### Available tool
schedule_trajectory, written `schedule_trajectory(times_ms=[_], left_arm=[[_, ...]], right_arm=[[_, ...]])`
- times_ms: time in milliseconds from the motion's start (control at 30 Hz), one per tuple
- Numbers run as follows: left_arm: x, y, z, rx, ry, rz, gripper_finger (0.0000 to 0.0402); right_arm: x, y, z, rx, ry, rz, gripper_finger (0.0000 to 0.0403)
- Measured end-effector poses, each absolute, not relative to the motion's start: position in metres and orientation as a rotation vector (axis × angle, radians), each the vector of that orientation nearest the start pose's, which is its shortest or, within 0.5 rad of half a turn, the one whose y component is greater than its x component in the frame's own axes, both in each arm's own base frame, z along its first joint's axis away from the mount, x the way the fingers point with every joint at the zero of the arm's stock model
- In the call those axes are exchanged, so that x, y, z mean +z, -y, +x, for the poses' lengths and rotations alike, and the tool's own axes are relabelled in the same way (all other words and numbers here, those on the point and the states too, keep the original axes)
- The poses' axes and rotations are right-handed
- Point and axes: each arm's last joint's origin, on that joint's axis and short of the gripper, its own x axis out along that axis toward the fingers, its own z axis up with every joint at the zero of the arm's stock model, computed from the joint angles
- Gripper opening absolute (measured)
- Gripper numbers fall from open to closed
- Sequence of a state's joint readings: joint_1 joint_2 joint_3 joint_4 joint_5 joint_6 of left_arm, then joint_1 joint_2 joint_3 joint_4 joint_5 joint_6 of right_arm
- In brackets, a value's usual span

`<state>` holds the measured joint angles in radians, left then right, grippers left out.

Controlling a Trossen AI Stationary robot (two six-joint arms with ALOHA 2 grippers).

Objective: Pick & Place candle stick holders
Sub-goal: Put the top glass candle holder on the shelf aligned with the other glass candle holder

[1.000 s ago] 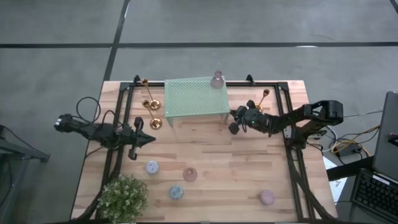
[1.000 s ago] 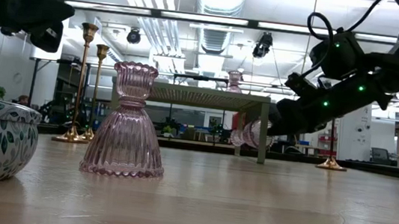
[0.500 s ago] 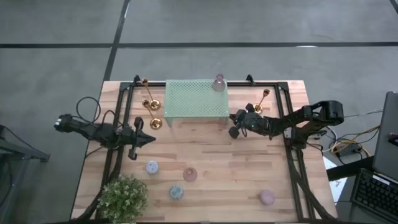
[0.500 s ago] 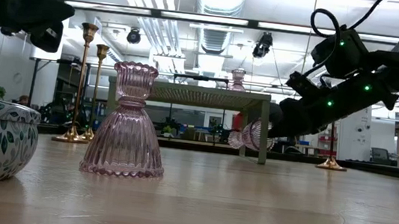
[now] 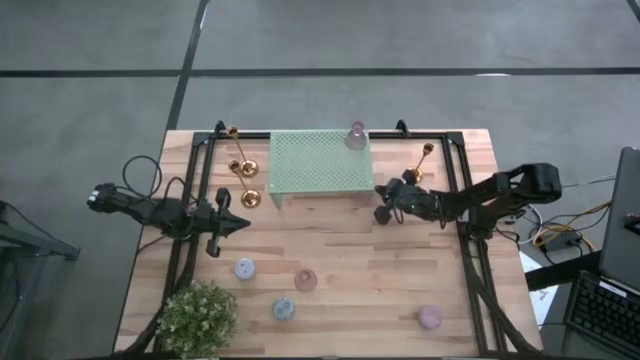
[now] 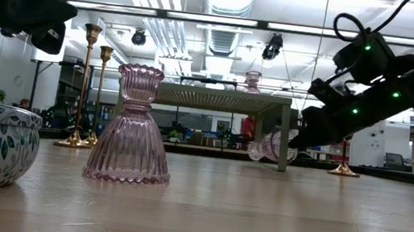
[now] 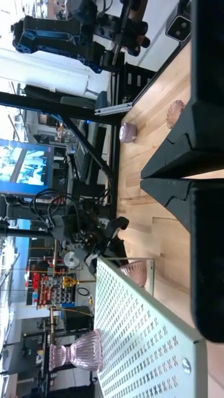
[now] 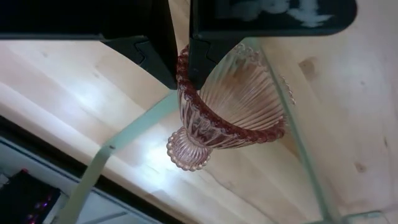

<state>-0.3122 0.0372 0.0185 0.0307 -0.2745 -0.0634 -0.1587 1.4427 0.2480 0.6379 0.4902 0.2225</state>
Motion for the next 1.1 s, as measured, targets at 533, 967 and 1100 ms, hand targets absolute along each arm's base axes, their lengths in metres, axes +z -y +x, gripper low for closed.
schedule_trajectory(times_ms=[533,967,1100], left_arm=[[0.17,0.023,0.096,-0.038,0.01,-0.067,0.0007],[0.17,0.023,0.096,-0.038,0.01,-0.067,0.0007],[0.17,0.023,0.096,-0.038,0.01,-0.067,0.0007]], right_arm=[[0.122,0.031,0.19,-0.703,-0.44,0.11,0.0011],[0.119,0.023,0.178,-0.829,-0.492,0.097,0.0011],[0.124,0.017,0.173,-0.852,-0.514,0.076,0.0011]])
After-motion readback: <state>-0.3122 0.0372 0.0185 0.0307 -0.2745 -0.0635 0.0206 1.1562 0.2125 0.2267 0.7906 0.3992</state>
